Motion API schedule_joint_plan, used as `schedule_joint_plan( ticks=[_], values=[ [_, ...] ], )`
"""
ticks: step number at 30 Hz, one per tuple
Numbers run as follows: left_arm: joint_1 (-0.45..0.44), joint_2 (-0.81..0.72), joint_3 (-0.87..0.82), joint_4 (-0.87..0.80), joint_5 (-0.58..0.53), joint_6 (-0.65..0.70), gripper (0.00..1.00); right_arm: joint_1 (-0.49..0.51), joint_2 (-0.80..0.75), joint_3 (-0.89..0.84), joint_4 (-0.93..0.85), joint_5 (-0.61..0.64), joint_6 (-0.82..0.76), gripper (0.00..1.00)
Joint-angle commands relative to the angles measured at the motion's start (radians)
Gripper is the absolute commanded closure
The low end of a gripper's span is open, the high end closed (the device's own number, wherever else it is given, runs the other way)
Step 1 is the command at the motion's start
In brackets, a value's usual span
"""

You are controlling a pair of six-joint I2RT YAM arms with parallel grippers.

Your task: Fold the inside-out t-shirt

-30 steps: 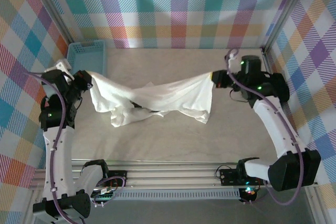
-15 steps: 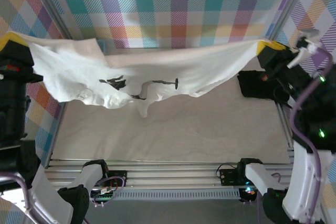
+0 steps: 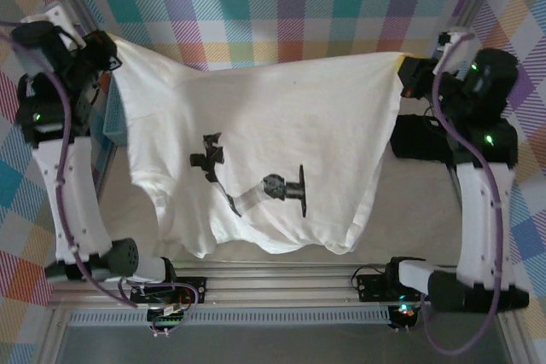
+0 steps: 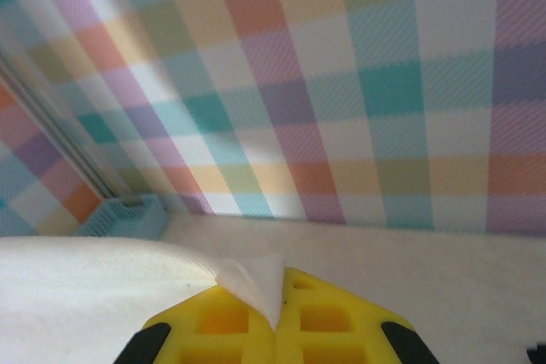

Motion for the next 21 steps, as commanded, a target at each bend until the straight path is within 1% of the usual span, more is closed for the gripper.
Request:
schedule_joint_plan(
  ticks=[1,4,7,15,18,21],
  values=[
    [-0.01,-0.044,0.068,0.072,0.001,-0.01,1.0,-0.003,-0.009,0.041,0.07,0.026,-0.034,1.0],
    [-0.01,-0.069,0.07,0.086,0.006,-0.014,1.0,-0.002,-0.024,0.05,0.068,0.022,-0.041,1.0],
    [-0.01,-0.124,0.066,0.091,0.002,-0.018,1.0,-0.003,-0.077,0.041,0.057,0.019,-0.051,1.0],
    [-0.01,-0.335,0.048,0.096,-0.013,-0.021,1.0,-0.003,-0.307,0.009,-0.01,0.037,-0.075,1.0],
    [-0.01,-0.386,0.094,0.083,-0.03,-0.017,1.0,-0.003,-0.37,0.047,-0.041,0.042,-0.077,1.0],
    [-0.011,-0.388,0.183,0.057,-0.046,-0.002,1.0,-0.002,-0.399,0.112,-0.076,0.043,-0.081,1.0]
  ],
)
